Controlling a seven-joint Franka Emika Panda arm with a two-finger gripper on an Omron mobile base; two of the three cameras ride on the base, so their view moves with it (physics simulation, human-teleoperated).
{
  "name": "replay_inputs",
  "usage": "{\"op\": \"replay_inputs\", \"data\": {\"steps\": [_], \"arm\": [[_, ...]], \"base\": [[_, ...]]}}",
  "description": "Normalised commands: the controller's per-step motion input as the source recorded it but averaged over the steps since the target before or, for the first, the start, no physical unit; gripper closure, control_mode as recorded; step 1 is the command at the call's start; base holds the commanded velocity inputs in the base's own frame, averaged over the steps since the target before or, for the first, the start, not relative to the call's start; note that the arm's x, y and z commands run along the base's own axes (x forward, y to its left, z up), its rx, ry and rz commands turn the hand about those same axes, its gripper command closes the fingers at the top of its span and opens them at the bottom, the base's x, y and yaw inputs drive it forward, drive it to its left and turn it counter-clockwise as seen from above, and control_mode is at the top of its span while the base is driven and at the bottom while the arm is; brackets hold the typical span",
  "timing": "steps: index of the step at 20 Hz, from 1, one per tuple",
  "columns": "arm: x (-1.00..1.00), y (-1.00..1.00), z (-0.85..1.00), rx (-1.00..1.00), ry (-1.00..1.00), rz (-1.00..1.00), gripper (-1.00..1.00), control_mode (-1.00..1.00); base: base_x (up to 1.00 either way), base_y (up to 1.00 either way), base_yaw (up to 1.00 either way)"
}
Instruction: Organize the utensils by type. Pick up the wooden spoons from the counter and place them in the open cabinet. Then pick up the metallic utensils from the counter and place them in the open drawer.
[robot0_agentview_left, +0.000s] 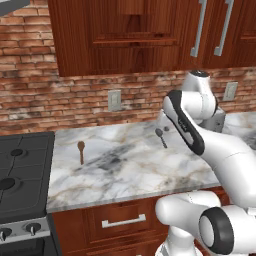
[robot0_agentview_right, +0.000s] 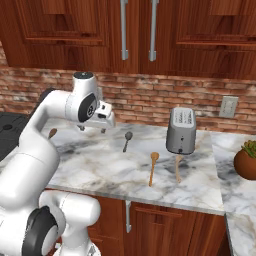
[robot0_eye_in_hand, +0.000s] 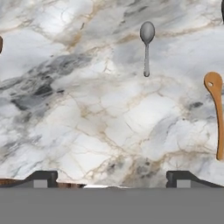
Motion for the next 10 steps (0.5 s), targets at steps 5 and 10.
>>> {"op": "replay_inputs", "data": {"steps": [5, 10], "arm": [[0.0, -0.42, -0.31, -0.02, -0.05, 0.0, -1.0, -1.0], [0.04, -0.52, -0.27, 0.0, -0.02, 0.0, -1.0, -1.0]], "base": [[0.0, 0.0, 0.0], [0.0, 0.0, 0.0]]}}
